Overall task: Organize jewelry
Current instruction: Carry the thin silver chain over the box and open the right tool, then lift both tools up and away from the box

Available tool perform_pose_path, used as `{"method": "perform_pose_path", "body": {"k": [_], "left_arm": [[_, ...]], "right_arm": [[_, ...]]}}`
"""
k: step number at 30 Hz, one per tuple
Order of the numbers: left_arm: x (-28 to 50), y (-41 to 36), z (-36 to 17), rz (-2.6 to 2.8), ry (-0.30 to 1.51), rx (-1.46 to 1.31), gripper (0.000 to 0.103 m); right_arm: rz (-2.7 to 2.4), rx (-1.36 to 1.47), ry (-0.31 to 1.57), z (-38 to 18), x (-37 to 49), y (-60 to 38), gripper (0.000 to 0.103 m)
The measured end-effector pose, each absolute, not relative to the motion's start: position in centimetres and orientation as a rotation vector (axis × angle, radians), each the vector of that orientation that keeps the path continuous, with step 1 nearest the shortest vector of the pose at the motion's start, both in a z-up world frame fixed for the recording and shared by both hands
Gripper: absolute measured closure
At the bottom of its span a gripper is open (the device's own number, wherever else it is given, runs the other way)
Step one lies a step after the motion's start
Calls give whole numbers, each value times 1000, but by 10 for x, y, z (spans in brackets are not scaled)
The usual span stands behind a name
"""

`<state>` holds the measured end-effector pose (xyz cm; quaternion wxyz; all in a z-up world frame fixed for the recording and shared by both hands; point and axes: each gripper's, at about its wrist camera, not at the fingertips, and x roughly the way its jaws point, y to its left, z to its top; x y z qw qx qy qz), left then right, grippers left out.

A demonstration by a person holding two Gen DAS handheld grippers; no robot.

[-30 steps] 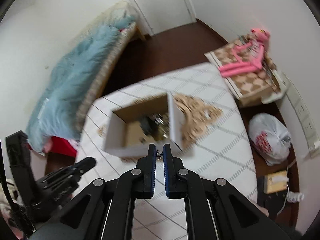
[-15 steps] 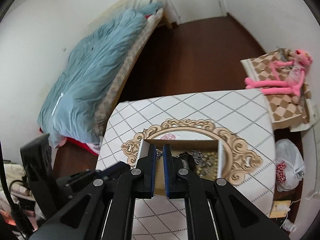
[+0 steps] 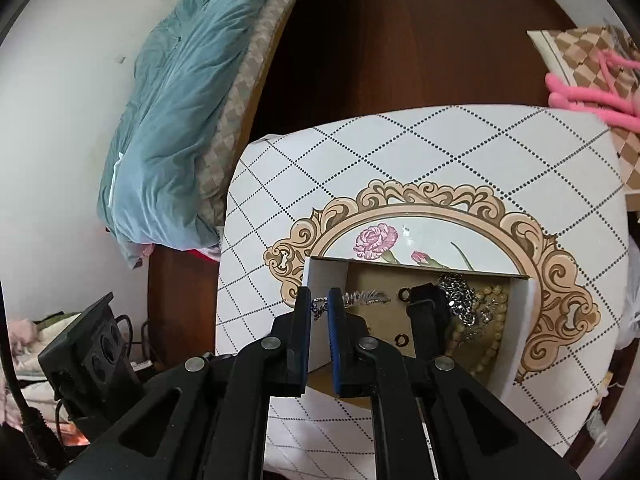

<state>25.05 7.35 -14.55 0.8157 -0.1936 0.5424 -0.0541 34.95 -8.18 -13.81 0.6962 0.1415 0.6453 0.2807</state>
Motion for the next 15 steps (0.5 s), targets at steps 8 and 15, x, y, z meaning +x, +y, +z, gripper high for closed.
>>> {"method": "perform_pose_path", "body": {"k": [8,15], "left_arm": [[238,88,-136,-9,1116,-364,26],[218,77,-138,129,1084,-151,4]], "right_arm": [[553,321,1388,-133,343,-109,46],[306,53,1238,-127,294,-138,11]]}}
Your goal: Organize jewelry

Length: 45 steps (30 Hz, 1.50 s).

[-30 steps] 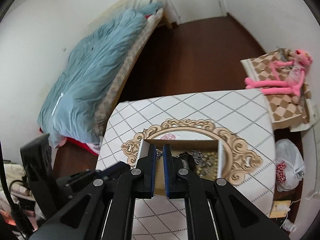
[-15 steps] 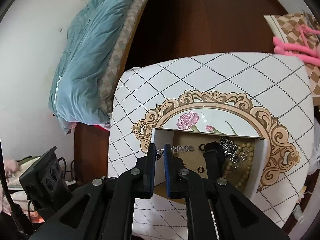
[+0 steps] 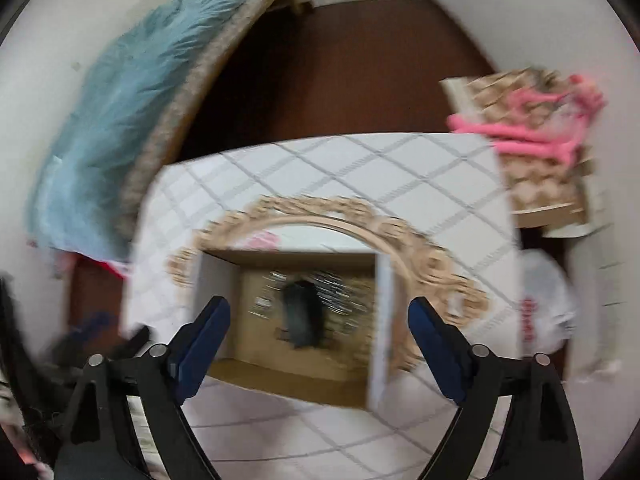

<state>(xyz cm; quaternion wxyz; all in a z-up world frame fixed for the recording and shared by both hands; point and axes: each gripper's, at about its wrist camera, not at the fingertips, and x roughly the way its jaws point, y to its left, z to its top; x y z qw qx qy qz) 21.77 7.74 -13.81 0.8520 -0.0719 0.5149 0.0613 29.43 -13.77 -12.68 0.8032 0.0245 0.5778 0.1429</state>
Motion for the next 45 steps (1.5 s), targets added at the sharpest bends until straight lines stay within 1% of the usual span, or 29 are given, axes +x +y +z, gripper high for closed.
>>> {"method": "perform_pose_path", "body": {"k": [1,3,5,10,17,22,35,45], "left_arm": [[215,74,-139,138,1077,-125,4],[211,68,-141,152,1068,-80,3],[208,63,-144,159,1072,-51,1],[202,53,-142,163,1075,-29,1],[186,44,-123,149,1047,-45,1],[166,39,-97,142,1019,-56,1],[75,32,-2,155,872,-61,1],[22,26,44,134,804,-48,1]], "right_arm": [[269,9,1230,-131,284,-140,10],[224,-39,1224,-139,270,-143,1],[180,-64,1214,-146,258,-147,1],[80,-137,1155,-150,236,-152,1],[49,-121,1119,-133,215,-155,1],[42,-105,1066,-101,188,-158,0],[31,-99,869,8,87,-172,0],[29,-82,767,69,19,-179,0]]}}
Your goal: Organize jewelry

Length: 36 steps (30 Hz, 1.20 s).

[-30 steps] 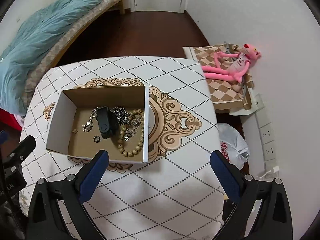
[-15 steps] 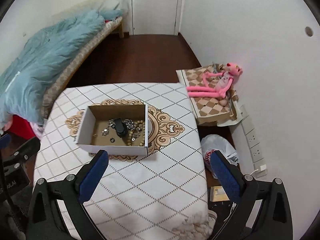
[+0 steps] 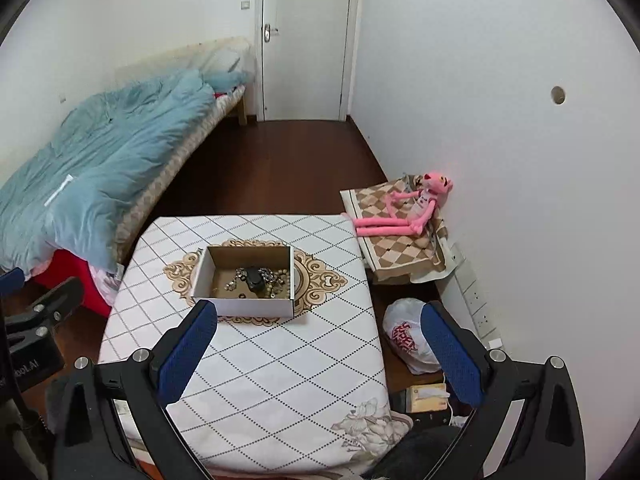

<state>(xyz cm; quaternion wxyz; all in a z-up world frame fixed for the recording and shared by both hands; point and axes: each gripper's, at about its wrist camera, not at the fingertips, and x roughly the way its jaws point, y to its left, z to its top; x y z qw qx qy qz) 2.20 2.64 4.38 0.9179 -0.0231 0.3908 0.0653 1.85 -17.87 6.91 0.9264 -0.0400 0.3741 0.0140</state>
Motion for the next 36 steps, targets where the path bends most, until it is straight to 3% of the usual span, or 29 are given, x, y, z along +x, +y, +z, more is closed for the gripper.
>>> {"method": "perform_pose_path", "body": {"k": [14,36], "left_arm": [[4,25,55,129,808,-69,1],[103,35,22,152,957,-62,1]], "right_arm": [[43,-82,756,98,-10,-184,0],[39,-117,911,52,107,-163,0]]}}
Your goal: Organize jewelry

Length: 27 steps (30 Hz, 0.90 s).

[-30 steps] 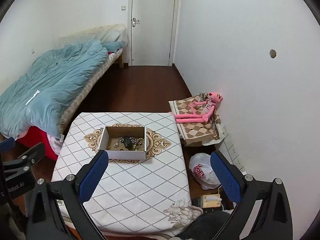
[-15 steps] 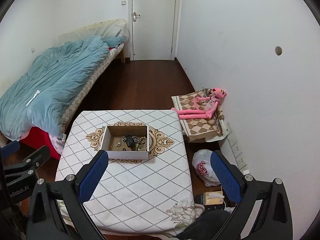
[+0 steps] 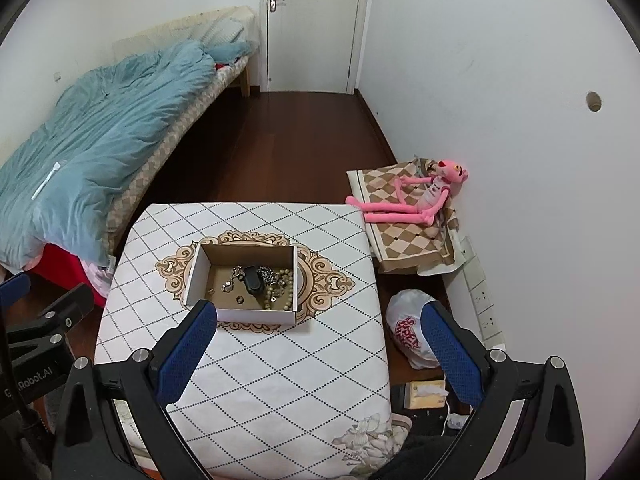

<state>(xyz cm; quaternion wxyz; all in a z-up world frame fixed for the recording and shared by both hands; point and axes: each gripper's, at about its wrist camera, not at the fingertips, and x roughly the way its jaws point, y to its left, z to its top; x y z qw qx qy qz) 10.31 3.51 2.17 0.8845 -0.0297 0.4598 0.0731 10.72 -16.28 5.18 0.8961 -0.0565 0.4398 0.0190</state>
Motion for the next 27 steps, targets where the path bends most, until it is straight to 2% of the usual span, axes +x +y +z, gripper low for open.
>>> {"method": "perform_pose_path", "body": {"k": [27], "left_arm": [[118,31,7,137,1006,-53,1]], "right_arm": [[35,-124,977,33,129,-164,0]]}}
